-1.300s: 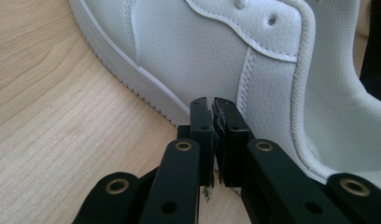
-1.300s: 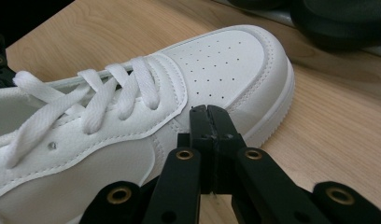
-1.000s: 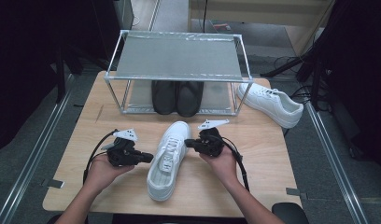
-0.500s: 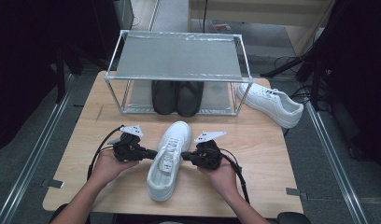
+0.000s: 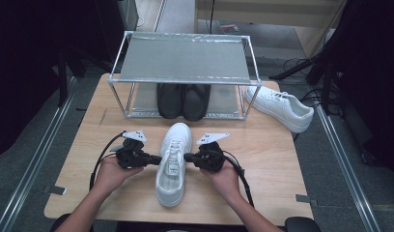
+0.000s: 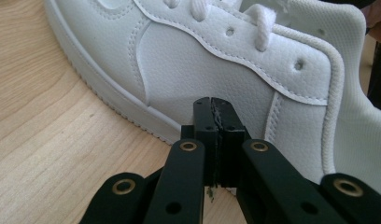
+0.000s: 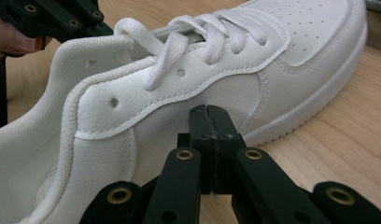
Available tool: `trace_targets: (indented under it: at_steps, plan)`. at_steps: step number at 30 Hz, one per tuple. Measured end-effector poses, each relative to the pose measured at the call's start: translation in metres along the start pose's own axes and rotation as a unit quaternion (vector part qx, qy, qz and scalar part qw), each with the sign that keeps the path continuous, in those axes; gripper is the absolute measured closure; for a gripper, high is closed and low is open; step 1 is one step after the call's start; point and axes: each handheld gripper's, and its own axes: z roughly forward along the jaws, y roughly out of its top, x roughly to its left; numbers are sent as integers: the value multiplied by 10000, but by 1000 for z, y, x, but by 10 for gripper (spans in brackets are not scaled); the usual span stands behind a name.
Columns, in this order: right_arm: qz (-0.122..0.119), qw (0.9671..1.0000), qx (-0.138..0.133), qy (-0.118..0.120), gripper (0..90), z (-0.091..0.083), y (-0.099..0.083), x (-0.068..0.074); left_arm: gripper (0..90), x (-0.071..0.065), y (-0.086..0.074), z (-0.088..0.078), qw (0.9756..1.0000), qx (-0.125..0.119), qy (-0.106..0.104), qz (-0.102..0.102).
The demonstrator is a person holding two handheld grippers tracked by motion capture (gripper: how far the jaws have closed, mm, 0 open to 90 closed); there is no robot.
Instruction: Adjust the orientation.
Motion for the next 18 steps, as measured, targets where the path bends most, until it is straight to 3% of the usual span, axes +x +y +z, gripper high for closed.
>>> trace_targets:
  at_steps: [6, 9, 10, 11, 12, 14, 18]
  plan:
    - [31, 10000, -22, -54, 900, 7, 7, -7, 896, 1, -1, -1, 10000, -58, 62, -13]
    - [77, 10000, 6, -32, 900, 4, 8, -9, 849, 2, -1, -4, 9999, -157, 36, -24]
    - [57, 10000, -5, -13, 841, 0, 7, -11, 818, 2, -1, -7, 9997, -239, 64, -36]
    - [57, 10000, -5, -13, 841, 0, 7, -11, 818, 3, -2, -10, 9994, -340, 105, 2]
    - [65, 9999, -15, 123, 806, -5, 6, -13, 769, 4, -4, -13, 9988, -435, 203, 40]
    - [20, 9999, -70, 92, 754, -12, 5, -15, 692, 8, -5, -15, 9988, -400, 274, -31]
    - [0, 9996, -223, 184, 674, -24, 3, -20, 619, 11, -7, -18, 9985, -430, 317, -74]
